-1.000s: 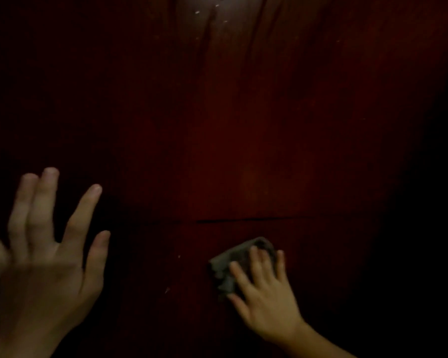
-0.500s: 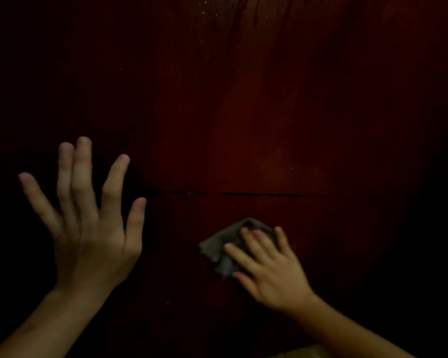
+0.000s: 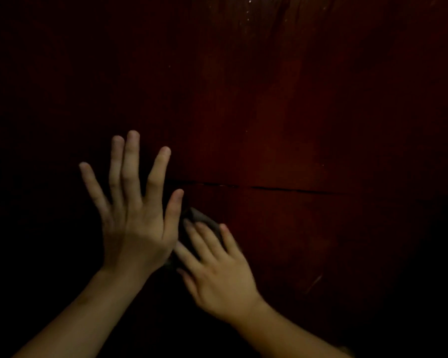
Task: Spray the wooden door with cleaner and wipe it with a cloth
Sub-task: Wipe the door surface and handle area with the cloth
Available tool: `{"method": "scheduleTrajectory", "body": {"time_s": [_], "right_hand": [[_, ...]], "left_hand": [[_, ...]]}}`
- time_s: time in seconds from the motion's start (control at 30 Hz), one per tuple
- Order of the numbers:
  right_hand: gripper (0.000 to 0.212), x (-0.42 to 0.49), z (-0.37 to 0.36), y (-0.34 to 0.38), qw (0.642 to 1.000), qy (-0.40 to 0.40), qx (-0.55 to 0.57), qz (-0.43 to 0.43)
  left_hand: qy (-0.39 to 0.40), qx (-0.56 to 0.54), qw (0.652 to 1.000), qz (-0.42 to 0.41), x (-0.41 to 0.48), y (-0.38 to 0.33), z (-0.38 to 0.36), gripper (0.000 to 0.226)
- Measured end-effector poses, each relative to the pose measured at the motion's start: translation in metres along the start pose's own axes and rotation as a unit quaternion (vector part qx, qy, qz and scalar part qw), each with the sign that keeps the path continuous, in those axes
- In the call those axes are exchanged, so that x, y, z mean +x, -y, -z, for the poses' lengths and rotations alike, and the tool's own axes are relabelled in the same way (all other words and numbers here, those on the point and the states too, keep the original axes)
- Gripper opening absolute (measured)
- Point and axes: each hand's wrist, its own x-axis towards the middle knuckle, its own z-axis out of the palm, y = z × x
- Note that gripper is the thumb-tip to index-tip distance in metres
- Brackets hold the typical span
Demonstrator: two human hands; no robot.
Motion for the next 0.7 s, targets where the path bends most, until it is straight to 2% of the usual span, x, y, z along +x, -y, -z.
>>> {"method": "scheduleTrajectory", "body": {"time_s": [0.07,0.17,0.23,0.3,0.4,0.53,0.7], "right_hand": [[0.07,0.006,-0.001,0.01,1.0,-0.011,0.003,0.008],[0.073,-0.015,-0.002,-0.033,1.0,-0.008,-0.013,0.025],[0.069,-0.035,0.0,-0.078,0.998,-0.026,-0.058,-0.018],[0.061,-0.052,0.006,-0.129,0.993,-0.013,-0.079,-0.087],[0.07,-0.066,0.019,-0.173,0.986,0.017,-0.061,-0.156],[0.073,-0.042,0.022,-0.137,0.979,0.004,-0.016,-0.203],[0.072,0.042,0.029,-0.031,0.997,-0.041,-0.011,-0.057]], "left_hand": [[0.002,-0.002,1.0,-0.002,-0.001,0.002,0.002,0.056],[-0.002,-0.004,1.0,0.003,-0.001,0.004,0.006,0.054],[-0.005,0.01,1.0,-0.001,0.002,0.009,0.01,0.051],[-0.02,0.022,1.0,-0.004,0.005,0.022,0.013,0.049],[-0.041,0.021,0.999,0.017,0.001,0.046,0.019,0.049],[-0.054,0.029,0.997,0.043,-0.008,0.08,0.029,0.05],[-0.066,-0.031,0.996,0.042,-0.013,0.099,0.038,0.051]]}}
